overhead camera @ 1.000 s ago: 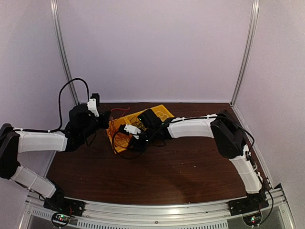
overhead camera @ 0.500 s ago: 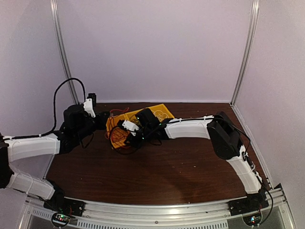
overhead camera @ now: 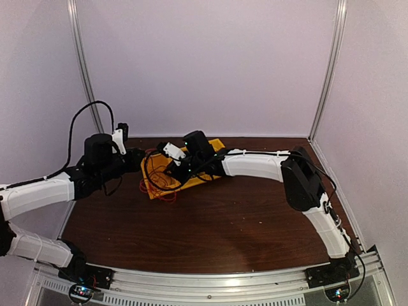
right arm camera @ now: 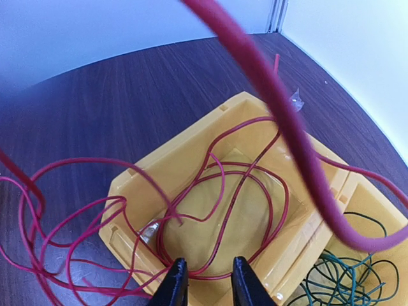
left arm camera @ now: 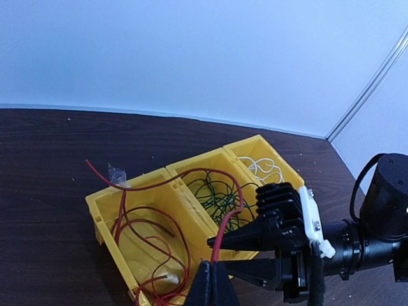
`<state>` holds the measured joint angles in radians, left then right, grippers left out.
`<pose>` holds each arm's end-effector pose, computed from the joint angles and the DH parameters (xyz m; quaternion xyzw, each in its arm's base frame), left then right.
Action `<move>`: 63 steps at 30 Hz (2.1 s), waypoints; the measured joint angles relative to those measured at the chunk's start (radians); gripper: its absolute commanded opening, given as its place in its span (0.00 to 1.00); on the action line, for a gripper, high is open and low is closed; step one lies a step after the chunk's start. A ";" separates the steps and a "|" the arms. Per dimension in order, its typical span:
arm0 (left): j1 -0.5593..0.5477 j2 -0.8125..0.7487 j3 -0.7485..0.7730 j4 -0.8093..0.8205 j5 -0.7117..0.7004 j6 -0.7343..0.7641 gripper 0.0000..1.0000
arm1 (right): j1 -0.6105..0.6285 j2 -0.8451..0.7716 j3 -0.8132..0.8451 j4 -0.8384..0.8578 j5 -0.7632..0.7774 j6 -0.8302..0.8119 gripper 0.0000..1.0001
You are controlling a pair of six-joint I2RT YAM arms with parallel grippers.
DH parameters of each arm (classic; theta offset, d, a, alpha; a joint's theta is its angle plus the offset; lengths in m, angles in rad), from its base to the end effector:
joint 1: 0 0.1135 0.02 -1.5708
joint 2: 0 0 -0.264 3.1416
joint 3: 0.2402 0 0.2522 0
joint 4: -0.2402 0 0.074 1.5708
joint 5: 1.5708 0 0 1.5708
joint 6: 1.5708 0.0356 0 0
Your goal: Untangle the cables
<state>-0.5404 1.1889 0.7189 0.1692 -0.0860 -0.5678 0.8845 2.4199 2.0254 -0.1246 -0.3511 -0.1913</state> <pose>0.2346 -0.1372 0.2686 -0.0365 0.8039 -0.2824 0.5222 0.3458 0.4415 0.1959 -0.5116 0.6864 0.3100 0.4135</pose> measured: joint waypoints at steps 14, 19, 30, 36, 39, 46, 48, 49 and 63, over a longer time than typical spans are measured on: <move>0.000 0.196 0.190 -0.143 -0.006 0.046 0.00 | -0.018 -0.196 -0.362 -0.014 -0.132 -0.052 0.41; 0.000 0.169 0.318 -0.246 0.008 0.110 0.00 | -0.043 -0.528 -0.640 -0.033 -0.174 -0.110 0.44; 0.000 0.159 0.620 -0.455 0.043 0.241 0.00 | -0.176 -0.809 -0.793 -0.014 -0.250 -0.142 0.45; 0.000 0.183 0.739 -0.547 0.066 0.268 0.00 | -0.196 -0.786 -0.808 -0.044 -0.273 -0.142 0.45; 0.000 0.213 0.757 -0.578 0.084 0.275 0.00 | -0.196 -0.786 -0.808 -0.043 -0.282 -0.141 0.46; 0.005 0.264 0.732 -0.652 0.144 0.271 0.00 | -0.199 -0.785 -0.808 -0.043 -0.289 -0.141 0.46; 0.013 0.274 0.724 -0.662 0.159 0.270 0.00 | -0.201 -0.784 -0.808 -0.043 -0.292 -0.141 0.46; 0.018 0.278 0.719 -0.664 0.164 0.270 0.00 | -0.202 -0.783 -0.809 -0.043 -0.293 -0.141 0.46; 0.165 0.431 0.670 -0.596 0.261 0.275 0.00 | -0.224 -0.765 -0.822 -0.043 -0.304 -0.141 0.45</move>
<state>-0.3752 1.6196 1.3888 -0.4267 0.1749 -0.2928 0.6605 1.6550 1.2034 -0.1677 -0.6552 -0.3325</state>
